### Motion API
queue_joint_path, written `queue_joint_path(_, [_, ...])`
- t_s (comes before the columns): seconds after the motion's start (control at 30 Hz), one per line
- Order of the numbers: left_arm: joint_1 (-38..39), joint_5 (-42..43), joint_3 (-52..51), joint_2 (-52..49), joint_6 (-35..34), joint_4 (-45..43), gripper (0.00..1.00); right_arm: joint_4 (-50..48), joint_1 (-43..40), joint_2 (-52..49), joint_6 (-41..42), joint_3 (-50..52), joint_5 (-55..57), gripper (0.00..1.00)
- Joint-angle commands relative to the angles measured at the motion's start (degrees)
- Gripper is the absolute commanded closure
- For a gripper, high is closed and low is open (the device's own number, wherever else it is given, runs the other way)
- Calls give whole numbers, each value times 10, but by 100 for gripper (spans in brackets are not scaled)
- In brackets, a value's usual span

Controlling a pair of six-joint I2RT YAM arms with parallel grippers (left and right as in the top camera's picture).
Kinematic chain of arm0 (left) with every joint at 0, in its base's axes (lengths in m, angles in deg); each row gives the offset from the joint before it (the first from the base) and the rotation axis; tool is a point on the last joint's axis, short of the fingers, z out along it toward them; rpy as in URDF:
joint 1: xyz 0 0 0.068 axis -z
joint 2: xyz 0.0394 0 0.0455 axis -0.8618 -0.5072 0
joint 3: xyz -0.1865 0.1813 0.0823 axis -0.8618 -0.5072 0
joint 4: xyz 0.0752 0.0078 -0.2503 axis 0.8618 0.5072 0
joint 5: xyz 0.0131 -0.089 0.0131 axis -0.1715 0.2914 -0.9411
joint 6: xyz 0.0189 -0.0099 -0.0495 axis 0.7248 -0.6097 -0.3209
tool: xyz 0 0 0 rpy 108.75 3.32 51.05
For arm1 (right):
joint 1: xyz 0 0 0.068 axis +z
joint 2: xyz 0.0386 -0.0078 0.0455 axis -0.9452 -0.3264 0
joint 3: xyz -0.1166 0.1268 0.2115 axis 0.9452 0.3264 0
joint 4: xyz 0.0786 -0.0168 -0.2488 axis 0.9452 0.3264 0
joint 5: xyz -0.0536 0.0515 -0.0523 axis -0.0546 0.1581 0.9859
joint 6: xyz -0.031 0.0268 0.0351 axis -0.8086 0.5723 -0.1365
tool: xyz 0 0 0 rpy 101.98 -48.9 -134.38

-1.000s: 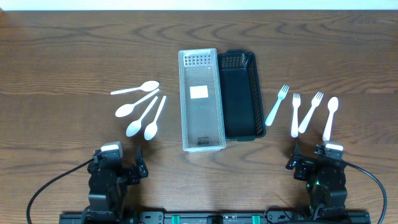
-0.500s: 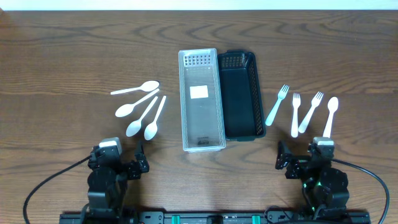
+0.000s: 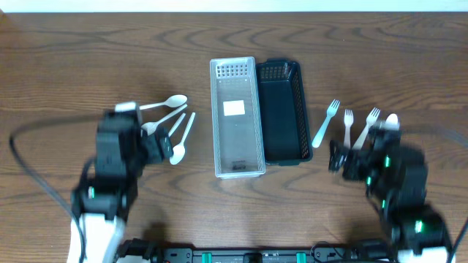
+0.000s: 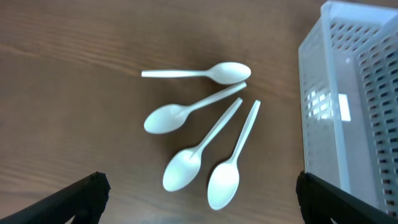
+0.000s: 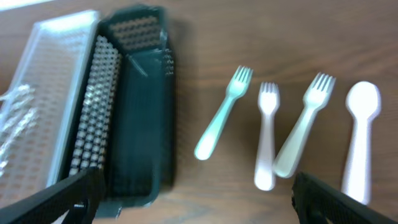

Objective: Pack container
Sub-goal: 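Reach the right gripper to the middle white fork and grasp it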

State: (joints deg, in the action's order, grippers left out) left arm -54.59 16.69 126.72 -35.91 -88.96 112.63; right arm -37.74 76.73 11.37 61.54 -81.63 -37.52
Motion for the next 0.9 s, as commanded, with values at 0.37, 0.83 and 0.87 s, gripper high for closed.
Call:
queue_joint_path(0.37, [-40,-4,238,-260,40,116,2,163,-178,-479,-11,-366,-79,12])
queue_joint_path(0.83, [-40,-4,238,-268,40,116,2,167,-171,-637,25,-364,52,30])
queue_joint_path(0.87, [-40,-4,238,-268,40,116,2,165,-171,-649,32,-364,52,32])
